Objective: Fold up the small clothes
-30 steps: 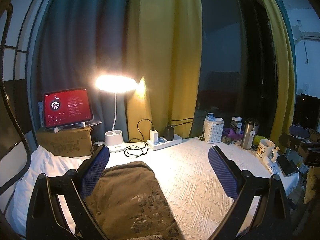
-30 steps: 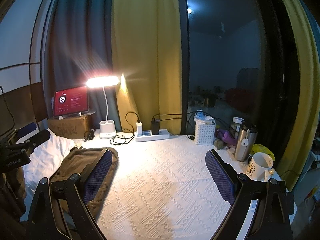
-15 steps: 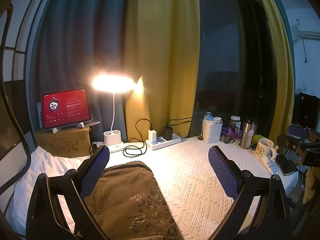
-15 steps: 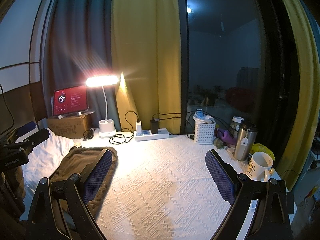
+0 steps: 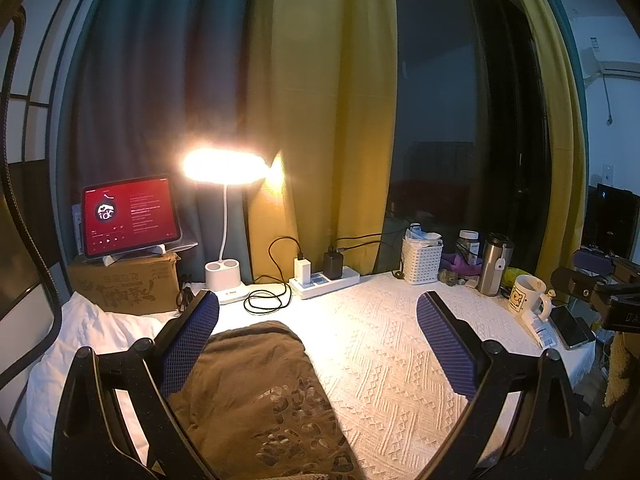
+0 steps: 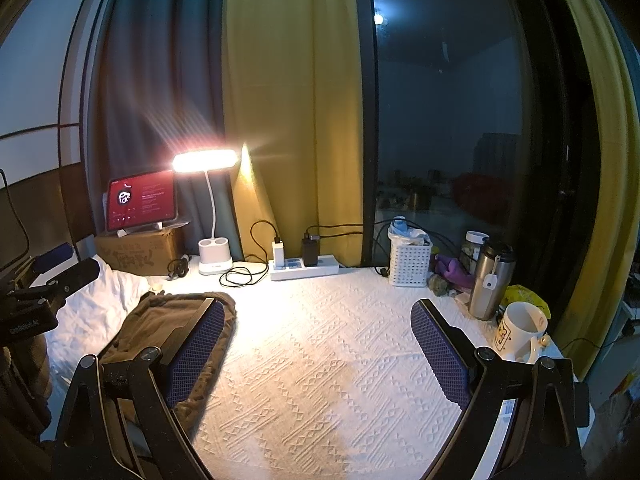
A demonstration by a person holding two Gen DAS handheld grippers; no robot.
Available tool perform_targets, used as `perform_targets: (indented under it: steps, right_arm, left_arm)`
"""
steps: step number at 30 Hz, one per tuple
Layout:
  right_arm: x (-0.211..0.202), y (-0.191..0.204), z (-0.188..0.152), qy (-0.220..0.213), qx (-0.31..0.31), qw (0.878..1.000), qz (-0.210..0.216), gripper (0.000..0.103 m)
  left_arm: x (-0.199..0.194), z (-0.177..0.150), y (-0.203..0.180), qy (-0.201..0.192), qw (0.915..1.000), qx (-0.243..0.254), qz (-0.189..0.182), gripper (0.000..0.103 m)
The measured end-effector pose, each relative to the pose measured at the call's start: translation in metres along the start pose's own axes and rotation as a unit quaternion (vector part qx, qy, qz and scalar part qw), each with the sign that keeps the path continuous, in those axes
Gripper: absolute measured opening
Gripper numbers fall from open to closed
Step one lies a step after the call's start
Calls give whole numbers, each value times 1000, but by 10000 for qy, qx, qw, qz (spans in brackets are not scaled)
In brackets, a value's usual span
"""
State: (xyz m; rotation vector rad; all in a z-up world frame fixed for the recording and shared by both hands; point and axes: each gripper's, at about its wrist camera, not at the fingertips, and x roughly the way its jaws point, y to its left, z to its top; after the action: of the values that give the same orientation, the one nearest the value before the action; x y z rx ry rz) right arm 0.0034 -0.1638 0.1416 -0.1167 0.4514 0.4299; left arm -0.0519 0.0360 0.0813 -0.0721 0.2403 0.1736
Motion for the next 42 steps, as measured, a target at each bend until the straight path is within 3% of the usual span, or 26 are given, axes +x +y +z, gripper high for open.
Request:
perform_targets:
  steps: [42]
  right_arm:
    - [2,1,-2,50,-21,10000,1,95]
  left_arm:
    - [0,-1,-1,-2,10000,-11,-70,99]
